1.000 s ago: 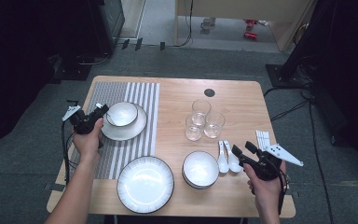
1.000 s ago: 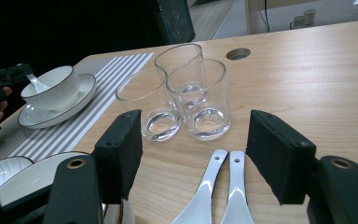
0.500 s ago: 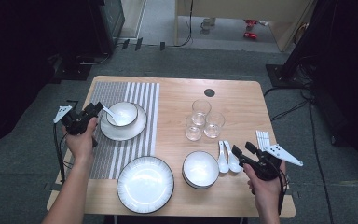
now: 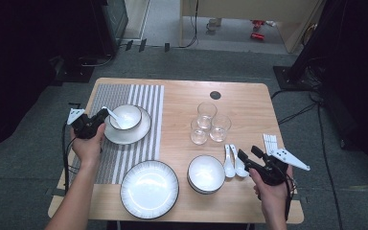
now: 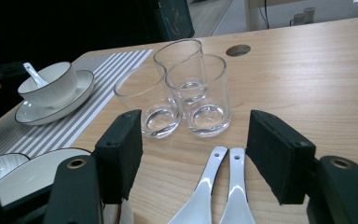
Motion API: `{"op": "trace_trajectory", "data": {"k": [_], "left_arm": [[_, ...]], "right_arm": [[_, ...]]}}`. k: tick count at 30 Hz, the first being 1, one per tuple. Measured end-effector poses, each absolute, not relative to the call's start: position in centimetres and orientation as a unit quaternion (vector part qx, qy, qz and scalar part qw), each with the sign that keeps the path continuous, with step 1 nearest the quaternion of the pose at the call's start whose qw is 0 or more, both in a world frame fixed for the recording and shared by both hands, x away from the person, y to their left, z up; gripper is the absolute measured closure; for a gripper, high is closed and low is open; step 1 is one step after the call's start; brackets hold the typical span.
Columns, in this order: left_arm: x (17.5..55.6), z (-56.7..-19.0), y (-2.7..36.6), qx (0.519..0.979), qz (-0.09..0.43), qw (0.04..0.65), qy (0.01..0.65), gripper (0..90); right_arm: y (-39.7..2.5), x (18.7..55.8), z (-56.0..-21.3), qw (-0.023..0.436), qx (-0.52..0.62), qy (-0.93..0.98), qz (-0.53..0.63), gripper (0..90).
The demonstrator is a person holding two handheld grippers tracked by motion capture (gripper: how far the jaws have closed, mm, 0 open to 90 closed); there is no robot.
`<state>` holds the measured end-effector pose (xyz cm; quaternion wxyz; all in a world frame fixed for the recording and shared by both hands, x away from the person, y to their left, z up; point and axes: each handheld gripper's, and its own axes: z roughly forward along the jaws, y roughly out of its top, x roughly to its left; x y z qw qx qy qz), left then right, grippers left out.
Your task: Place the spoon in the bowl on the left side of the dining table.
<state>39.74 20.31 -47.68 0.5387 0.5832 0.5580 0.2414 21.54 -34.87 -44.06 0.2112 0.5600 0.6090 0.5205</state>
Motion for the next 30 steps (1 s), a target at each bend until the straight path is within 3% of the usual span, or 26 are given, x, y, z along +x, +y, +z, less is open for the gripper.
{"op": "trace_trajectory", "data": {"k": [12,15,19,24,30], "left_arm": [[42.1,-47.9,19.0,0.598,0.231,0.526,0.559,78.9],[42.2,-47.6,19.0,0.593,0.212,0.534,0.564,68.7],[41.6,-47.0,19.4,0.595,0.196,0.549,0.554,64.3],[40.7,-46.1,19.9,0.600,0.217,0.539,0.550,55.7],[39.3,-45.4,19.9,0.621,0.219,0.526,0.539,35.9]], "right_arm": [[-35.3,21.5,-44.2,0.213,0.562,0.607,0.520,36.7],[-35.5,21.5,-44.2,0.219,0.563,0.611,0.513,37.1],[-35.7,21.5,-44.1,0.222,0.564,0.609,0.512,37.1],[-35.9,21.4,-43.9,0.224,0.566,0.605,0.513,37.0],[-36.2,21.3,-43.8,0.230,0.566,0.604,0.511,36.9]]}}
